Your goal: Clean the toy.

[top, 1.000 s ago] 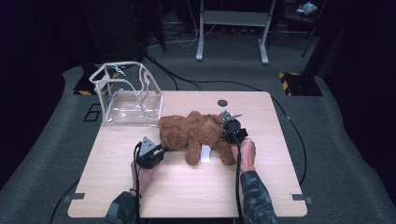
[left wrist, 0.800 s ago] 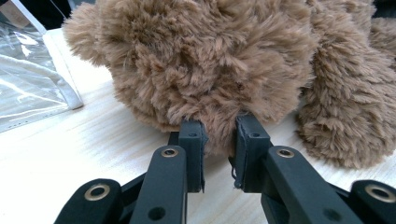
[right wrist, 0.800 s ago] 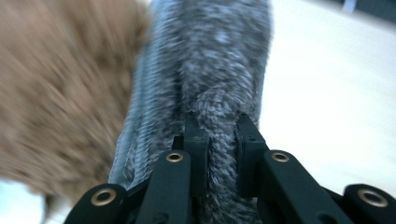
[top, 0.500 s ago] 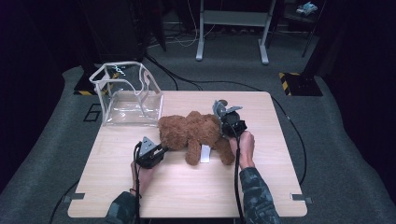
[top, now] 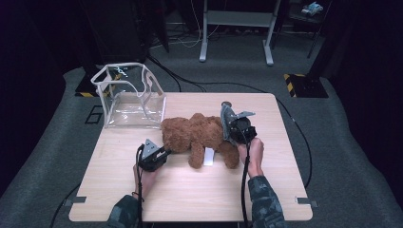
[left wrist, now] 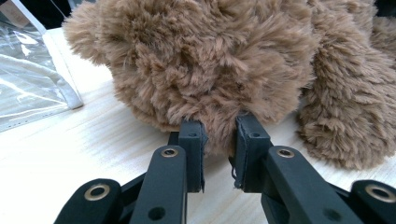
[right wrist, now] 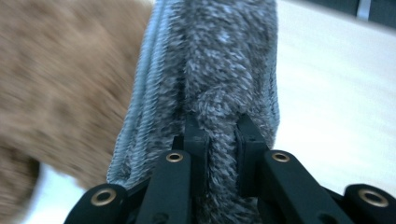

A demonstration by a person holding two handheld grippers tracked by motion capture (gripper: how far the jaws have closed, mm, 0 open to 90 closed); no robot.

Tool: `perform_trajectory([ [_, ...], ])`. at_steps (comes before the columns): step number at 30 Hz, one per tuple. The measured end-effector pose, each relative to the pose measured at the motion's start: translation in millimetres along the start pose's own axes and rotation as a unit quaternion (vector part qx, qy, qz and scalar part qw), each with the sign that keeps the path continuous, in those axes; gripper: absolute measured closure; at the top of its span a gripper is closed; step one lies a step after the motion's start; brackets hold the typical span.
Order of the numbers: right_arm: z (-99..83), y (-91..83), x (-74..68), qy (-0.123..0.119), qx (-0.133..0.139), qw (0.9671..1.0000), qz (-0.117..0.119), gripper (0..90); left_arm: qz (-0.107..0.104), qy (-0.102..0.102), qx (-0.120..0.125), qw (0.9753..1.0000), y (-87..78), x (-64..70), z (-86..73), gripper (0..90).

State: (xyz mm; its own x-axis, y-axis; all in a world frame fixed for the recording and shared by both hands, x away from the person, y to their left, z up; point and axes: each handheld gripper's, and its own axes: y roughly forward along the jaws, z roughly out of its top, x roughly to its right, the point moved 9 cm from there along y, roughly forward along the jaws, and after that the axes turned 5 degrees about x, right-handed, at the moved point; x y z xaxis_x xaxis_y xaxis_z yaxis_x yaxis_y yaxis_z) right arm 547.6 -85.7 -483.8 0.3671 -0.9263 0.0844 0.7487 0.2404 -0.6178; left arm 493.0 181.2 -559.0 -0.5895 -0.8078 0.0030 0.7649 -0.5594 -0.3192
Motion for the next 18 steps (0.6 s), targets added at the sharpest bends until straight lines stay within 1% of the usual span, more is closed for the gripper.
perform_trajectory([
  [1,6.4,0.3,-7.7,-0.007,0.002,1.0,0.003,78.8,0.0,0.0,0.0,1.0,0.0,-0.1,0.0,75.8],
  [2,6.5,3.6,-10.5,-0.012,-0.004,0.9999,0.003,78.8,0.0,0.0,0.0,1.0,0.0,-0.1,0.0,75.8],
  [3,4.6,7.9,-12.5,-0.015,-0.011,0.9998,0.001,78.8,0.0,0.0,0.0,1.0,0.0,-0.1,0.0,75.8],
  [4,4.6,7.9,-12.5,-0.015,-0.011,0.9998,0.001,78.8,0.0,0.0,0.0,1.0,0.0,-0.1,0.0,75.8],
  [5,-4.1,18.3,-14.9,-0.018,-0.024,0.9995,-0.003,78.9,0.0,0.0,0.001,1.0,0.0,0.1,0.1,75.8],
  [6,-4.1,18.3,-14.9,-0.018,-0.024,0.9995,-0.003,78.9,0.0,0.0,0.001,1.0,0.0,0.1,0.1,75.8],
  [7,-14.2,24.5,-14.9,-0.011,-0.035,0.9993,-0.005,79.0,0.0,0.001,0.0,1.0,0.3,0.4,0.1,75.8],
  [8,-17.8,27.0,-12.2,-0.011,-0.038,0.9992,-0.007,79.0,0.0,0.0,0.0,1.0,0.2,0.3,0.1,75.8],
  [9,-21.8,28.4,-10.1,-0.005,-0.042,0.9991,-0.006,79.0,0.0,0.0,0.0,1.0,0.2,0.3,0.1,75.8],
  [10,-21.8,28.4,-10.1,-0.005,-0.042,0.9991,-0.006,79.0,0.0,0.0,0.0,1.0,0.1,0.3,0.0,75.8],
  [11,-33.8,33.1,-6.2,-0.007,-0.063,0.9979,-0.013,78.9,0.0,0.0,0.0,1.0,-0.1,0.3,-0.1,75.8],
  [12,-33.8,33.1,-6.2,-0.007,-0.063,0.9979,-0.013,78.9,-0.001,-0.001,0.001,1.0,-0.2,0.3,0.0,75.8],
  [13,-40.4,35.5,-5.3,-0.006,-0.076,0.997,-0.013,78.9,0.0,0.0,0.0,1.0,-0.2,0.3,-0.1,75.8],
  [14,-44.8,37.8,-4.1,-0.009,-0.082,0.9966,-0.01,78.9,0.0,0.0,0.0,1.0,-0.2,0.3,-0.1,75.8],
  [15,-44.1,37.5,-3.0,-0.006,-0.083,0.9966,-0.003,78.9,0.001,-0.002,-0.001,1.0,-0.3,-0.3,-0.2,75.8],
  [17,-39.3,31.6,-4.0,-0.018,-0.089,0.9958,-0.01,78.8,0.002,-0.004,-0.001,1.0,-0.2,-0.5,-0.3,75.8],
  [18,-39.3,31.6,-4.0,-0.018,-0.089,0.9958,-0.01,78.8,0.002,-0.004,-0.001,1.0,-0.2,-0.5,-0.3,75.8],
])
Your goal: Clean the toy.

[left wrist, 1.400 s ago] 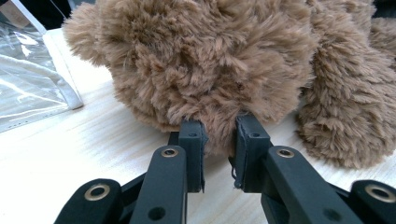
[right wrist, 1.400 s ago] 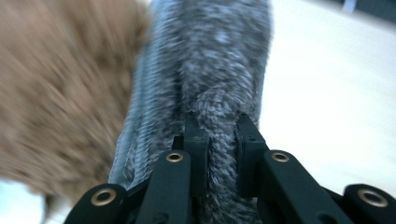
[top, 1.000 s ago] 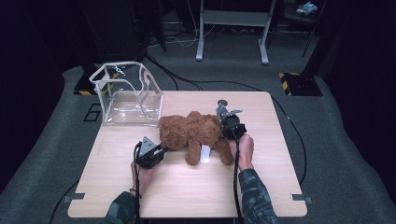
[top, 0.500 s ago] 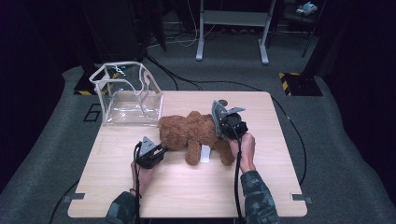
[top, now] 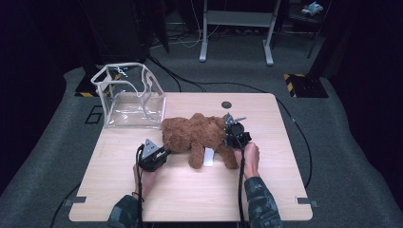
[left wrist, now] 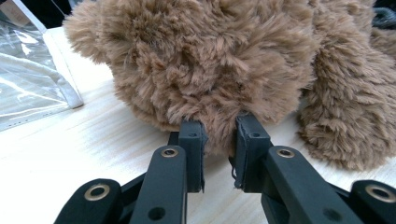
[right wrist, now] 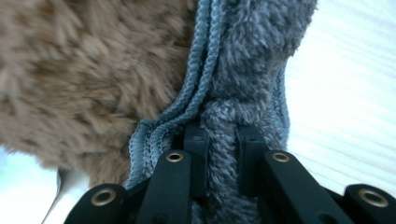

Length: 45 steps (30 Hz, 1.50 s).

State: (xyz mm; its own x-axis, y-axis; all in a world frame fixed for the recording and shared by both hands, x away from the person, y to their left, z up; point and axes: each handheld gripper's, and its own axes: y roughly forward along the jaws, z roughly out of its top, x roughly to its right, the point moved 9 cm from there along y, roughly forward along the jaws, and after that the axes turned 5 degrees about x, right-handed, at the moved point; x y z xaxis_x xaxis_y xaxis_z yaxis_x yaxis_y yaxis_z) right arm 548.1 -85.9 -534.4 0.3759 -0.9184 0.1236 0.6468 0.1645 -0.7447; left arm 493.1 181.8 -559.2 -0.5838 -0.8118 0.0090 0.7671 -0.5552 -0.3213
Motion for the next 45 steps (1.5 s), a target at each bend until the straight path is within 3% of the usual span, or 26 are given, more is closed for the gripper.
perform_trajectory([
  [2,9.0,-12.9,0.8,-0.004,0.016,0.9999,-0.004,78.8,0.0,-0.001,0.003,1.0,0.4,-0.3,0.3,75.7],
  [3,23.9,-27.4,2.1,0.011,0.05,0.9987,0.001,78.9,0.0,0.002,0.003,1.0,1.0,-0.6,0.5,75.8],
  [4,23.9,-27.4,2.1,0.011,0.05,0.9987,0.001,78.9,0.0,0.002,0.003,1.0,1.0,-0.6,0.5,75.8],
  [5,41.3,-39.7,0.1,0.016,0.085,0.9962,0.009,78.9,-0.001,0.001,0.001,1.0,0.7,-0.7,0.3,75.8],
  [7,52.5,-44.7,-6.8,0.013,0.098,0.9949,0.015,78.9,-0.001,0.002,0.001,1.0,0.7,-0.7,0.4,75.8],
  [9,53.4,-41.5,-11.3,0.012,0.095,0.9953,0.017,78.9,-0.001,0.001,0.0,1.0,0.4,-0.8,0.3,75.7],
  [10,44.0,-25.1,-16.0,-0.003,0.065,0.9978,0.003,78.9,-0.002,0.002,0.002,1.0,0.6,-0.4,0.4,75.7],
  [12,37.7,-16.5,-15.3,-0.006,0.054,0.9985,-0.005,79.0,-0.003,0.003,0.0,1.0,0.3,0.1,0.2,75.7],
  [13,31.4,-11.6,-11.3,0.014,0.05,0.9986,0.002,78.9,-0.002,0.003,0.001,1.0,0.5,0.1,0.2,75.7],
  [16,33.9,-20.8,-8.1,0.016,0.058,0.9982,0.003,78.8,-0.002,0.002,0.002,1.0,0.8,-0.3,0.3,75.7],
  [17,41.8,-34.4,-9.4,0.007,0.073,0.9973,0.006,78.8,-0.002,0.001,0.001,1.0,0.6,-0.4,0.2,75.7],
  [20,53.1,-47.2,-17.0,-0.001,0.089,0.9959,0.012,78.7,-0.002,0.001,0.0,1.0,0.5,-0.4,0.2,75.7],
  [21,65.5,-55.8,-31.2,-0.008,0.099,0.9947,0.026,78.7,-0.003,0.001,0.0,1.0,0.5,-0.4,0.2,75.7],
  [22,65.5,-55.8,-31.2,-0.008,0.099,0.9947,0.026,78.7,-0.003,0.001,0.0,1.0,0.5,-0.4,0.2,75.7],
  [24,78.0,-56.6,-48.7,-0.026,0.105,0.9934,0.04,78.6,-0.003,-0.001,-0.001,1.0,0.3,0.0,-0.1,75.6],
  [25,86.7,-53.5,-67.3,-0.045,0.105,0.9918,0.057,78.4,-0.004,-0.001,-0.002,1.0,-0.1,0.4,-0.3,75.6],
  [26,86.7,-53.5,-67.3,-0.045,0.105,0.9918,0.057,78.4,-0.004,-0.001,-0.002,1.0,-0.1,0.4,-0.3,75.6],
  [27,90.4,-47.8,-82.8,-0.064,0.1,0.9904,0.071,78.2,-0.002,0.002,-0.001,1.0,0.0,-0.3,-0.1,75.6],
  [31,88.7,-29.7,-104.0,-0.09,0.084,0.9893,0.078,77.9,-0.002,-0.001,0.001,1.0,0.4,-0.6,0.1,75.6],
  [36,89.6,-21.3,-107.7,-0.076,0.095,0.9883,0.092,78.0,-0.003,-0.003,0.004,1.0,1.3,-0.3,0.3,75.5],
  [37,94.0,-29.0,-119.4,-0.062,0.107,0.9856,0.115,78.0,-0.007,0.0,0.0,1.0,0.7,0.1,0.2,75.5],
  [38,94.0,-29.0,-119.4,-0.062,0.107,0.9856,0.115,78.0,-0.007,0.0,0.0,1.0,0.7,0.1,0.2,75.5],
  [39,99.5,-34.8,-133.9,-0.072,0.116,0.9823,0.128,78.0,-0.008,0.002,0.0,1.0,0.8,0.1,0.3,75.5],
  [42,102.7,-32.9,-147.3,-0.089,0.118,0.9806,0.129,78.1,-0.004,-0.001,0.005,1.0,1.6,-0.2,0.7,75.5],
  [43,99.3,-22.7,-152.6,-0.102,0.097,0.9837,0.112,78.4,-0.003,-0.003,0.004,1.0,1.8,-0.5,0.5,75.6],
  [45,98.4,-16.8,-144.5,-0.124,0.09,0.9842,0.089,78.7,-0.002,-0.008,0.004,1.0,0.8,-1.8,0.5,75.6],
])
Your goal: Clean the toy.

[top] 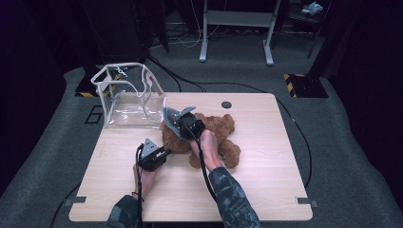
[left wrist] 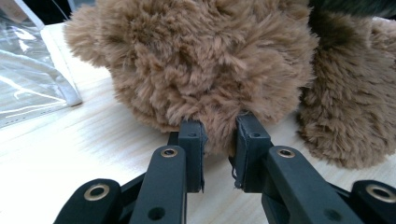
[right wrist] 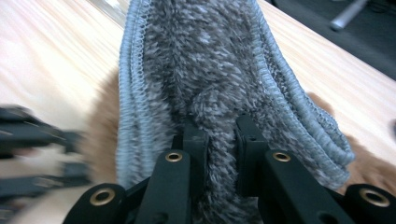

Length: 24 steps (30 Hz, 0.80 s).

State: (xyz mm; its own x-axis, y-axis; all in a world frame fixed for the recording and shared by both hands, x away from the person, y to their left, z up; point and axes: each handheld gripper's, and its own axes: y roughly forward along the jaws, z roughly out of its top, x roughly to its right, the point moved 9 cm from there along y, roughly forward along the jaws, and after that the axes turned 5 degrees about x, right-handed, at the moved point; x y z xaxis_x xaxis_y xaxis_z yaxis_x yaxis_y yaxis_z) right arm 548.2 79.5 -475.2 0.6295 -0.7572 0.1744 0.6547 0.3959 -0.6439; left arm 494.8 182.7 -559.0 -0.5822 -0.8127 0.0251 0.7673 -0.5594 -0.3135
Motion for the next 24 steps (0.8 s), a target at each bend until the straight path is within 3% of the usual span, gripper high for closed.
perform_trajectory([
  [1,0.0,0.0,0.0,0.0,0.0,1.0,0.0,78.7,0.0,0.0,0.0,1.0,0.0,0.0,0.0,75.6],
  [2,-6.0,-1.4,12.2,0.013,-0.015,0.9997,-0.012,78.9,0.001,0.0,0.0,1.0,0.3,0.0,0.0,75.6],
  [5,-14.2,-6.7,30.2,0.027,-0.031,0.9989,-0.024,79.0,0.0,0.002,0.0,1.0,0.5,0.5,0.1,75.6],
  [7,-13.9,-9.4,34.3,0.027,-0.027,0.9988,-0.031,78.9,-0.001,0.001,0.0,1.0,0.3,0.5,0.1,75.5],
  [8,-7.0,-16.9,33.0,0.046,-0.013,0.9986,-0.021,78.7,-0.002,0.002,-0.001,1.0,0.4,0.8,0.1,75.5],
  [11,5.0,-21.7,20.3,0.043,0.006,0.999,-0.002,78.6,-0.006,0.005,-0.004,1.0,0.0,1.1,-0.1,75.3],
  [12,12.2,-21.7,10.5,0.038,0.021,0.999,0.013,78.5,-0.006,0.0,0.0,1.0,0.1,1.9,0.2,75.3],
  [13,19.3,-17.0,-10.2,0.017,0.029,0.9988,0.037,78.2,-0.006,0.005,-0.001,1.0,0.2,1.2,0.1,75.3],
  [14,17.7,-12.0,-19.5,0.009,0.021,0.9988,0.044,78.2,-0.002,0.002,0.002,1.0,0.7,0.8,0.3,75.3],
  [15,17.7,-12.0,-19.5,0.009,0.021,0.9988,0.044,78.2,-0.002,0.002,0.002,1.0,0.7,0.8,0.3,75.3],
  [16,12.9,-7.9,-24.9,-0.002,0.002,0.9993,0.039,78.3,-0.001,0.002,0.0,1.0,0.7,0.6,0.0,75.3],
  [18,7.1,-2.4,-20.3,-0.011,0.002,0.9995,0.03,78.7,-0.001,0.002,-0.001,1.0,0.5,0.5,-0.2,75.4],
  [20,0.6,-3.2,-3.0,-0.008,-0.006,0.9999,0.008,78.8,-0.003,0.001,-0.004,1.0,-0.2,0.4,-0.3,75.4],
  [21,-3.8,-3.9,6.3,-0.002,-0.008,1.0,0.0,78.8,-0.002,0.002,-0.002,1.0,-0.1,0.5,-0.3,75.4],
  [22,-17.3,-9.9,21.7,0.018,-0.032,0.9992,-0.013,78.9,-0.003,0.002,-0.003,1.0,-0.1,1.1,-0.3,75.4],
  [24,-21.1,-13.1,28.6,0.023,-0.03,0.9992,-0.012,78.9,-0.002,0.002,-0.001,1.0,0.3,1.0,-0.1,75.4],
])
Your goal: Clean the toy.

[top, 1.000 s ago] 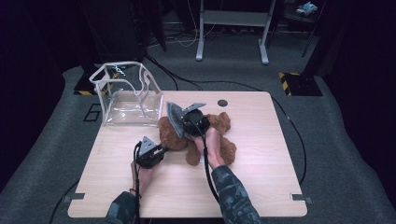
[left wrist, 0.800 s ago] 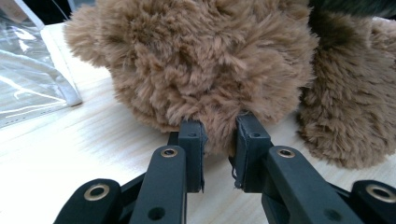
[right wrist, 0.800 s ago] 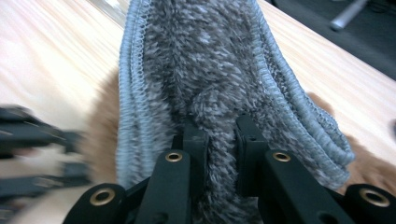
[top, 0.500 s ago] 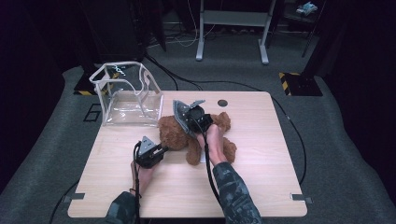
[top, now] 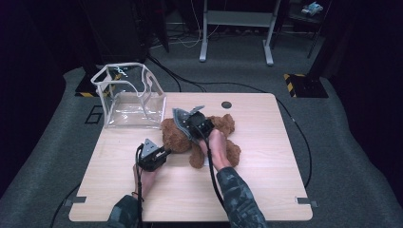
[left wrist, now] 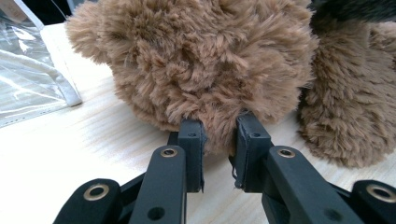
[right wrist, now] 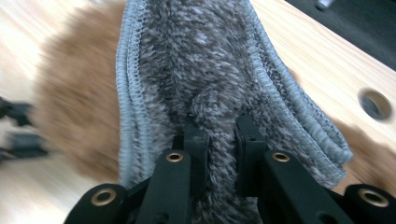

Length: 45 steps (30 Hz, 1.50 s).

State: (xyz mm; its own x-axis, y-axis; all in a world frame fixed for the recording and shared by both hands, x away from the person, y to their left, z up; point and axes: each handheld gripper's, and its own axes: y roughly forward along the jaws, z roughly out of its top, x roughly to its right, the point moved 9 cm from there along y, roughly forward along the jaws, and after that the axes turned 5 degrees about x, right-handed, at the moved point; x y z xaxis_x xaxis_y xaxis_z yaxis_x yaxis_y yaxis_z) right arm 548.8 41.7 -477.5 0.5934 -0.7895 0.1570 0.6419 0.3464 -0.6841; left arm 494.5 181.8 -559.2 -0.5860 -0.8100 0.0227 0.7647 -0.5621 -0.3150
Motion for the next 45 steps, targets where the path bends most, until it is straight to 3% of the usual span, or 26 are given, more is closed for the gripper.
perform_trajectory([
  [1,-2.0,-4.5,6.9,0.002,0.002,1.0,-0.001,78.8,-0.003,0.0,-0.003,1.0,-0.6,0.0,-0.3,75.4],
  [2,-1.3,-17.3,16.9,0.026,0.021,0.9994,0.008,78.7,-0.002,0.0,-0.002,1.0,-0.3,-0.1,-0.2,75.4],
  [3,-1.3,-17.3,16.9,0.026,0.021,0.9994,0.008,78.7,-0.002,0.0,-0.002,1.0,-0.3,-0.1,-0.2,75.4],
  [4,-0.3,-27.5,27.2,0.038,0.033,0.9987,-0.004,78.7,-0.002,0.0,-0.004,1.0,-0.6,0.0,-0.3,75.4],
  [6,-2.1,-27.7,31.6,0.039,0.028,0.9988,-0.01,78.7,-0.002,0.0,-0.004,1.0,-0.6,0.1,-0.4,75.4],
  [7,-10.9,-22.4,41.9,0.033,0.01,0.999,-0.03,78.8,-0.003,0.003,-0.006,1.0,-1.0,0.3,-0.7,75.4],
  [10,-18.7,-19.5,52.7,0.043,0.008,0.9982,-0.04,78.8,-0.004,0.003,-0.005,1.0,-0.8,0.3,-0.6,75.4],
  [14,-28.0,-28.3,78.9,0.07,0.01,0.9948,-0.074,78.7,-0.003,0.003,-0.006,1.0,-0.8,0.2,-0.7,75.4],
  [17,-32.2,-29.1,88.1,0.083,0.011,0.9931,-0.082,78.7,-0.001,0.002,-0.004,1.0,-0.2,-0.3,-0.3,75.4],
  [18,-37.6,-25.8,96.0,0.105,0.013,0.9912,-0.079,78.7,0.0,0.001,-0.003,1.0,0.0,-0.4,-0.2,75.4],
  [20,-41.3,-23.5,101.0,0.112,0.013,0.9898,-0.088,78.7,0.0,0.0,-0.003,1.0,0.0,-0.4,-0.2,75.4],
  [21,-51.0,-16.9,106.7,0.129,0.01,0.9879,-0.086,78.7,0.0,0.0,-0.003,1.0,0.0,-0.5,-0.2,75.4],
  [23,-58.1,-12.9,108.3,0.134,0.002,0.987,-0.089,78.7,0.0,-0.003,-0.004,1.0,0.1,-0.4,-0.2,75.4],
  [24,-71.7,-4.6,109.0,0.148,-0.007,0.986,-0.076,78.8,0.0,-0.002,-0.004,1.0,0.2,-0.4,-0.3,75.4],
  [25,-71.7,-4.6,109.0,0.148,-0.007,0.986,-0.076,78.8,0.0,-0.002,-0.004,1.0,0.2,-0.4,-0.3,75.4],
  [27,-81.8,2.1,111.1,0.175,-0.007,0.9831,-0.052,79.0,0.0,0.001,-0.008,1.0,0.2,-1.0,-0.7,75.5],
  [29,-84.2,3.1,111.9,0.177,-0.014,0.9827,-0.052,79.0,0.001,0.001,-0.009,1.0,0.2,-1.1,-0.7,75.5],
  [30,-93.5,9.3,111.3,0.174,-0.042,0.9827,-0.049,79.0,0.002,-0.001,-0.008,1.0,0.6,-1.3,-0.6,75.5],
  [31,-93.5,9.3,111.3,0.174,-0.042,0.9827,-0.049,79.0,0.002,-0.001,-0.008,1.0,0.6,-1.3,-0.6,75.4],
  [32,-104.2,17.7,107.2,0.166,-0.065,0.9833,-0.036,78.9,0.003,-0.002,-0.008,1.0,0.7,-1.3,-0.6,75.4],
  [33,-106.9,19.9,105.8,0.154,-0.066,0.985,-0.04,78.9,0.003,-0.002,-0.008,1.0,0.7,-1.3,-0.6,75.4],
  [37,-101.9,10.7,110.5,0.154,-0.053,0.9852,-0.052,78.8,0.001,-0.002,-0.008,1.0,0.4,-1.2,-0.6,75.3],
  [38,-89.5,-2.9,116.7,0.164,-0.023,0.9845,-0.057,78.9,0.002,-0.002,-0.008,1.0,0.5,-1.1,-0.6,75.4],
  [40,-78.6,-10.7,117.1,0.168,0.002,0.9846,-0.048,78.8,0.002,0.001,-0.01,0.9999,0.5,-1.3,-0.9,75.1],
  [42,-76.3,-10.0,113.5,0.165,0.005,0.9854,-0.042,78.8,0.004,0.0,-0.01,0.9999,0.8,-1.2,-0.9,75.1],
  [45,-86.5,6.3,104.1,0.156,-0.018,0.9869,-0.037,79.0,0.004,-0.007,-0.006,0.9999,0.2,-1.9,-0.5,75.0],
])
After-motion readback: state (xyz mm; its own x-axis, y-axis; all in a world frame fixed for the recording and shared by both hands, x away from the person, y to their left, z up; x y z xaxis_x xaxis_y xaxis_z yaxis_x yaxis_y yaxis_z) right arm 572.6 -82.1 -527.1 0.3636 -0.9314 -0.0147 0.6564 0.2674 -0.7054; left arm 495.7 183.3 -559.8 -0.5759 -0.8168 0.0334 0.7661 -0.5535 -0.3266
